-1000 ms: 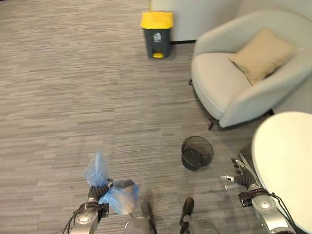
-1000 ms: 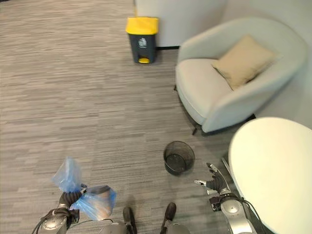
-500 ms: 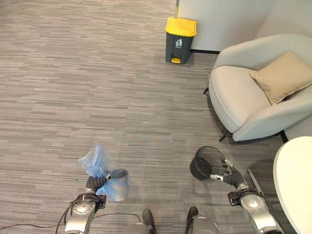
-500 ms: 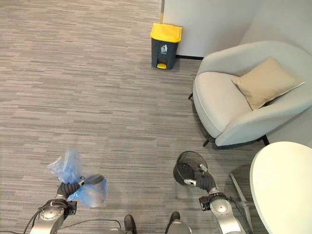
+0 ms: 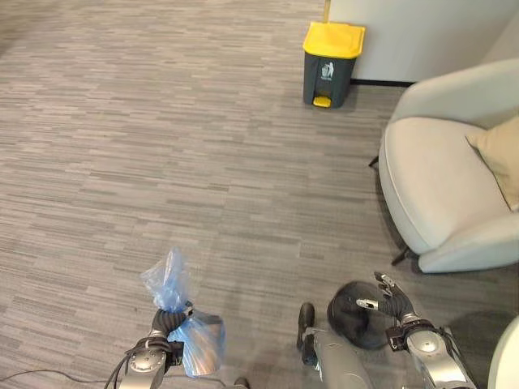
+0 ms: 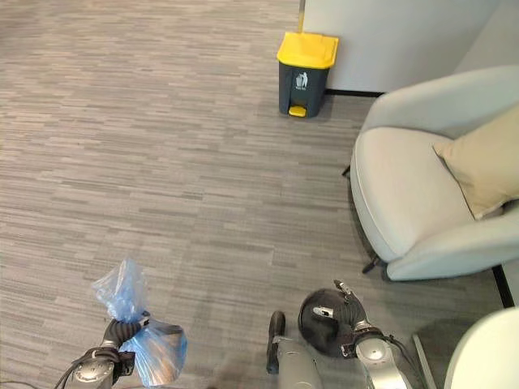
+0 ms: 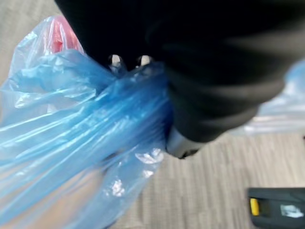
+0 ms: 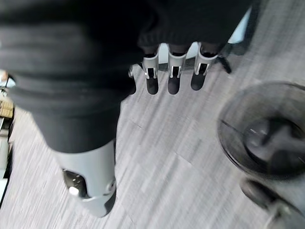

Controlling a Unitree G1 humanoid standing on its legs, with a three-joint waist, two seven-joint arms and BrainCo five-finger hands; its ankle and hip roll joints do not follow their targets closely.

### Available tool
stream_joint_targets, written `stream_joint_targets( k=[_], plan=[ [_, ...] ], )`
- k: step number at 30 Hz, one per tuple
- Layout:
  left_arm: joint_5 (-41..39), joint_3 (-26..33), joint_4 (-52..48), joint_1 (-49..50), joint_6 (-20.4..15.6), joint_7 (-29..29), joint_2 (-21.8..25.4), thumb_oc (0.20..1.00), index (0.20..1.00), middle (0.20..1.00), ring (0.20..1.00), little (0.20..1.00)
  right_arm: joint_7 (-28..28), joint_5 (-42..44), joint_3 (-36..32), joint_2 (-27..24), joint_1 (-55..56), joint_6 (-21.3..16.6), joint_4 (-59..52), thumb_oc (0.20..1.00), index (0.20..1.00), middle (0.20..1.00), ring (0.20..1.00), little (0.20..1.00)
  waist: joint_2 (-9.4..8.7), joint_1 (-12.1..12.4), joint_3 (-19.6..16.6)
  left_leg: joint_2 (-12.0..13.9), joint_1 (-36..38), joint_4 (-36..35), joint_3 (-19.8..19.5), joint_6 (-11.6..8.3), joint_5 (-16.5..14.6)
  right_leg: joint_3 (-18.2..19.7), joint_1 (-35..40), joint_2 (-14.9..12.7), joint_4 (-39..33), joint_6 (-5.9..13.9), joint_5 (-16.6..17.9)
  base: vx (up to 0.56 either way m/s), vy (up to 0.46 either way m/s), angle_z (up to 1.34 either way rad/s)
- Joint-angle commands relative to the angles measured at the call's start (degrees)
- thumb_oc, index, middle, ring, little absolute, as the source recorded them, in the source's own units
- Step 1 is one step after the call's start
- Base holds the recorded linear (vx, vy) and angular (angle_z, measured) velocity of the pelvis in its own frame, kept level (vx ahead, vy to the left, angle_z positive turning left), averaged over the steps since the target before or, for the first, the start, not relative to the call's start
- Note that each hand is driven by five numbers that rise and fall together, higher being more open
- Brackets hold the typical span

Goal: Gather garbage on tea table into small bin, then transfer packed bag to large trash can.

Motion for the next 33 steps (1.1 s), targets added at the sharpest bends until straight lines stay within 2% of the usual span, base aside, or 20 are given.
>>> stream_joint_targets(
  k=[1,2,3,7,8,10,11,12,13,14,15,18,23,24,25,26,27,30,33],
  plan=[
    [1.2,1.5,-4.0,-2.2,-3.4,-0.2,3.5,0.200,0.200,0.200,0.200,0.200,-1.0,0.8,-1.4,-0.5,0.5,-2.2,-3.0,1.000,1.000,1.000,1.000,1.000,-2.25,-2.4,-1.4,-5.2,-2.7,10.8,1.5,0.96,-1.1,2.5,3.3,-3.5,-8.1,6.08,3.6,0.25,-0.182,0.12],
    [0.8,1.4,-3.6,-2.7,-3.7,0.1,3.3,0.200,0.200,0.200,0.200,0.200,-1.1,1.1,-1.4,-0.7,0.5,-2.2,-2.4,1.000,1.000,1.000,1.000,1.000,-2.38,-2.6,-1.7,-4.4,-3.3,12.6,2.3,0.48,0.8,2.4,4.8,-2.6,-8.8,5.44,2.8,0.27,-0.166,0.02],
    [0.3,1.1,-3.3,-3.1,-3.7,0.2,3.1,0.200,0.200,0.200,0.200,0.200,-1.2,1.4,-1.5,-1.0,0.6,-2.2,-2.3,1.000,1.000,1.000,1.000,1.000,-2.58,-2.7,-1.6,-3.6,-4.0,13.4,2.8,0.93,1.6,2.8,6.2,-2.0,-9.3,4.81,1.6,0.27,-0.141,-0.17],
    [0.2,0.1,-3.5,-3.8,-3.7,0.0,2.8,0.200,0.200,0.200,0.200,0.200,-1.7,2.0,-1.9,-1.4,0.3,-2.1,-1.9,1.000,1.000,1.000,1.000,1.000,-3.74,-2.2,-1.3,-5.1,-9.7,11.1,2.3,2.97,-1.3,5.0,9.6,-1.6,-11.2,4.63,-0.2,0.25,-0.074,-0.18],
    [0.6,-0.2,-3.7,-4.0,-3.7,-0.1,3.1,0.200,0.200,0.200,0.200,0.200,-2.1,2.4,-2.3,-1.7,0.1,-2.3,-1.6,1.000,1.000,1.000,1.000,1.000,-4.76,-1.6,-0.5,-6.2,-15.2,10.7,1.7,3.23,-2.3,6.2,11.6,-1.8,-12.1,4.61,-0.9,0.28,-0.066,-0.18],
    [0.4,-0.3,-4.3,-4.2,-3.6,-0.4,3.5,0.200,0.200,0.200,0.200,0.200,-2.5,2.5,-2.3,-1.5,-0.4,-2.2,-1.1,1.000,1.000,1.000,1.000,1.000,-5.22,-0.1,0.2,-7.3,-20.2,9.0,0.7,2.79,1.4,7.5,14.0,-0.8,-13.0,4.36,-1.4,0.22,-0.040,-0.08],
    [0.4,-0.3,-4.3,-4.2,-3.6,-0.4,3.5,0.200,0.200,0.200,0.200,0.200,-2.5,2.5,-2.3,-1.4,-0.4,-2.2,-1.1,1.000,1.000,1.000,1.000,1.000,-5.31,-0.1,0.1,-7.4,-20.3,8.8,0.7,2.82,1.7,7.5,13.8,-0.9,-13.1,4.36,-1.3,0.34,0.026,-0.68],
    [0.6,0.1,-4.9,-3.6,-3.5,-0.4,3.6,0.200,0.200,0.200,0.200,0.200,-2.7,2.6,-2.2,-0.5,-0.1,-2.3,-0.5,1.000,1.000,1.000,1.000,1.000,-5.31,1.7,0.7,-8.1,-24.5,5.5,-1.3,1.88,6.8,9.5,16.6,0.8,-13.7,4.17,-2.5,0.39,0.064,-0.73],
    [0.7,0.1,-5.3,-3.4,-3.4,-0.5,3.6,0.200,0.200,0.200,0.200,0.200,-2.7,2.7,-2.1,-0.2,0.1,-2.3,-0.1,1.000,1.000,1.000,1.000,1.000,-5.17,2.2,0.6,-8.1,-25.5,4.1,-1.8,1.67,8.3,10.2,17.6,1.2,-13.7,4.18,-3.2,0.40,0.063,-0.76],
    [0.7,0.1,-5.3,-3.3,-3.4,-0.5,3.6,0.200,0.200,0.200,0.200,0.200,-2.7,2.7,-2.1,-0.2,0.1,-2.3,0.0,1.000,1.000,1.000,1.000,1.000,-5.26,2.2,0.7,-8.2,-25.3,3.9,-1.7,1.67,8.4,10.2,17.7,1.1,-13.7,4.19,-3.2,0.33,0.111,-0.38],
    [0.7,0.2,-5.7,-3.1,-3.4,-0.6,3.7,0.200,0.200,0.200,0.200,0.200,-2.9,2.5,-2.0,0.1,0.2,-2.1,1.2,1.000,1.000,1.000,1.000,1.000,-5.04,3.1,0.8,-8.1,-26.8,2.5,-1.8,1.47,10.5,11.5,19.5,1.7,-13.6,4.01,-4.2,0.33,0.130,-0.48],
    [1.2,0.4,-6.3,-1.9,-3.2,-1.4,4.0,0.200,0.200,0.200,0.200,0.200,-2.3,1.5,-2.1,0.7,0.6,-2.0,2.0,1.000,1.000,1.000,1.000,1.000,-4.80,3.5,-0.3,-7.7,-23.8,0.4,-1.4,2.56,9.2,12.3,21.9,1.1,-13.0,4.54,-6.3,0.40,0.187,-0.51],
    [0.7,1.5,-6.6,-1.6,-3.1,-1.3,5.2,0.200,0.200,0.200,0.200,0.200,-1.6,1.5,-1.4,2.1,-1.0,-1.6,3.3,1.000,1.000,1.000,1.000,1.000,-6.49,5.0,-0.9,-9.0,-22.8,3.2,-0.2,5.30,5.5,14.9,20.8,-1.2,-6.7,6.39,-7.0,0.28,0.179,-0.25],
    [0.6,1.8,-6.5,-1.8,-3.0,-1.1,5.4,0.200,0.200,0.200,0.200,0.200,-1.7,1.4,-1.3,2.2,-1.7,-1.5,3.7,1.000,1.000,1.000,1.000,1.000,-6.49,5.1,-0.8,-9.0,-22.5,3.4,0.1,5.89,4.8,15.0,19.4,-1.5,-3.5,6.70,-6.8,0.25,0.182,-0.27],
    [0.5,2.4,-6.4,-2.1,-3.0,-0.4,5.9,0.200,0.200,0.200,0.200,0.200,-1.7,1.7,-1.1,2.5,-2.6,-1.6,3.4,1.000,1.000,1.000,1.000,1.000,-6.46,5.3,-0.4,-9.3,-21.3,3.5,0.8,6.90,3.6,14.6,16.7,-2.0,1.7,7.59,-4.7,0.19,0.134,-0.40],
    [0.5,2.4,-6.4,-2.1,-3.0,-0.4,5.9,0.200,0.200,0.200,0.200,0.200,-1.7,1.7,-1.1,2.5,-2.6,-1.6,3.4,1.000,1.000,1.000,1.000,1.000,-6.49,5.4,-0.5,-9.3,-21.4,3.5,0.9,6.92,3.6,14.8,16.3,-2.0,1.9,7.61,-4.8,0.24,0.130,-0.45],
    [-0.3,2.5,-6.5,-2.4,-3.0,0.0,6.2,0.200,0.200,0.200,0.200,0.200,-1.7,2.0,-0.8,2.4,-3.5,-1.4,3.4,1.000,1.000,1.000,1.000,1.000,-6.18,5.2,0.4,-9.3,-19.2,3.0,1.3,7.51,2.2,13.8,11.4,-2.3,5.4,7.78,-2.9,0.20,0.084,-0.45],
    [-0.6,2.8,-5.8,-2.4,-2.9,0.3,6.1,0.200,0.200,0.200,0.200,0.200,-1.6,2.1,-0.5,2.1,-4.1,-1.0,3.6,1.000,1.000,1.000,1.000,1.000,-5.50,4.3,1.3,-9.7,-15.6,2.3,1.4,7.80,0.0,10.7,6.6,-3.2,2.7,7.13,-2.1,0.29,0.070,-0.23],
    [-0.9,2.9,-5.2,-2.5,-2.9,0.4,6.0,0.200,0.200,0.200,0.200,0.200,-1.5,2.4,-0.2,1.6,-4.8,-0.7,3.8,1.000,1.000,1.000,1.000,1.000,-5.33,3.2,2.1,-10.0,-11.7,1.7,1.7,7.57,-2.3,7.6,3.9,-4.7,-3.2,7.80,1.1,0.31,-0.012,0.00]
  ],
)
